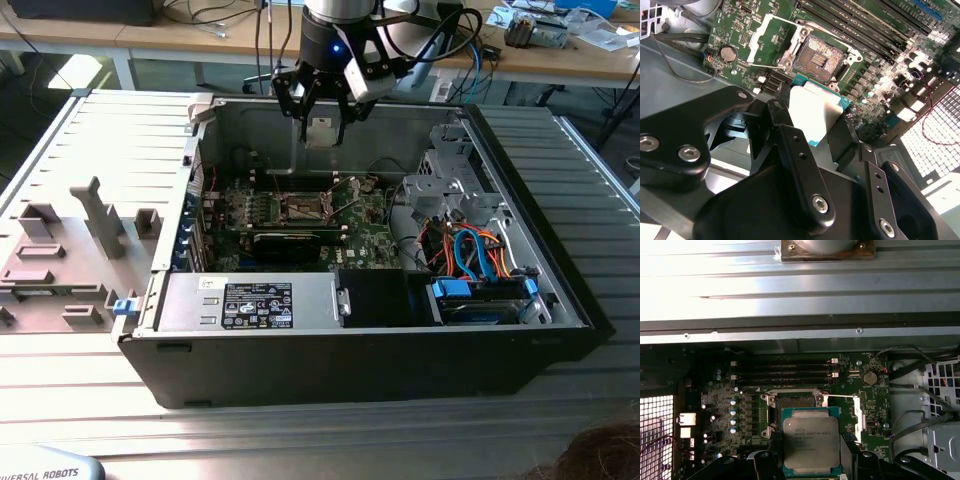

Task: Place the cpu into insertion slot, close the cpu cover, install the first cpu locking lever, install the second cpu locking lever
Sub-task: 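Place the cpu into insertion slot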

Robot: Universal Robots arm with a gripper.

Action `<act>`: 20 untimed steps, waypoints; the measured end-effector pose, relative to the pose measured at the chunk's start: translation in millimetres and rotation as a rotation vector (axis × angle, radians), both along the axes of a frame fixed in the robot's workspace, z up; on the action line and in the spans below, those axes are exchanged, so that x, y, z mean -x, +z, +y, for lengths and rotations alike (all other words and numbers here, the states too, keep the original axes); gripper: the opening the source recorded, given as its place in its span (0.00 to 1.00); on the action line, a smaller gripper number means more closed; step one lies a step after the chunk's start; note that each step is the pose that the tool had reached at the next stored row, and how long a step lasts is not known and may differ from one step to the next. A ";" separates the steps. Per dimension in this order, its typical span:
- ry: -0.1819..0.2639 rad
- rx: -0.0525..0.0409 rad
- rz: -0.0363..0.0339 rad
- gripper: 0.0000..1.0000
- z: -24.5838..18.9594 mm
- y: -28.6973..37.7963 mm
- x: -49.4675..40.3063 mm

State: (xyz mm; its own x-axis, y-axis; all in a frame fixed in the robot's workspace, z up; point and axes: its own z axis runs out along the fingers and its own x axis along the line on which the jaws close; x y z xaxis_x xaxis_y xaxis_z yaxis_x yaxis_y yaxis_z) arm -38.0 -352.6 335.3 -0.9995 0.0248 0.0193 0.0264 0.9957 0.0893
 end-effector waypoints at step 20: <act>0.000 -0.0001 0.0000 0.54 0.0 -5.1 0.0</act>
State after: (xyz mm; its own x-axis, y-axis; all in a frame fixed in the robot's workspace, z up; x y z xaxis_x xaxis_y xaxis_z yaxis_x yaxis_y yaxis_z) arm -38.0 -352.6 330.2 -0.9995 0.0247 0.0193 0.0264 0.9957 0.0893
